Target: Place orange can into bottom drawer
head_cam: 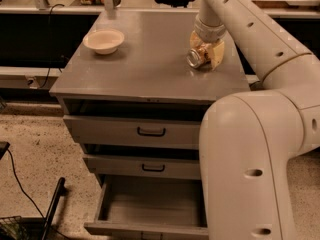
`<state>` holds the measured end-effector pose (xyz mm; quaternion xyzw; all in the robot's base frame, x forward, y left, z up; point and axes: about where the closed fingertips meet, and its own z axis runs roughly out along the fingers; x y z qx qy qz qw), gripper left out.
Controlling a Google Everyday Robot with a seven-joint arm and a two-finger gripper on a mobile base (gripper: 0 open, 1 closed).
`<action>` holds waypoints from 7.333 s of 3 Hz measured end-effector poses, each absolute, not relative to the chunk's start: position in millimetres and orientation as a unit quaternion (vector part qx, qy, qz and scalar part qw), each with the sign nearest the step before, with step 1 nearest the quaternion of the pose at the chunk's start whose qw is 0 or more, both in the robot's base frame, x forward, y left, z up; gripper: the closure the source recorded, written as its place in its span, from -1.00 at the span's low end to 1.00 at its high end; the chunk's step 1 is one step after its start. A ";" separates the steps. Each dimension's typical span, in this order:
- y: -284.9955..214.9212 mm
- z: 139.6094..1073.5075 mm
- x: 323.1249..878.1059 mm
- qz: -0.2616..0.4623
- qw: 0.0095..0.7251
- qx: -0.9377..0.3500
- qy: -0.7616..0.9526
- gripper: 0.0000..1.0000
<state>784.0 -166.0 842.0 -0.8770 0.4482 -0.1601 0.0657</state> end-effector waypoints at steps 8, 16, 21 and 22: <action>-180.3 858.7 522.3 -0.025 0.018 -0.836 0.547 1.00; -175.3 644.6 465.2 0.155 0.241 -0.698 0.656 1.00; -120.9 431.7 489.7 0.184 0.318 -0.580 0.727 1.00; -116.5 395.5 505.9 0.166 0.302 -0.572 0.744 1.00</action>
Offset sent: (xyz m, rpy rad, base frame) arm -0.0095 0.0031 0.0093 0.0589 -0.0030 0.0436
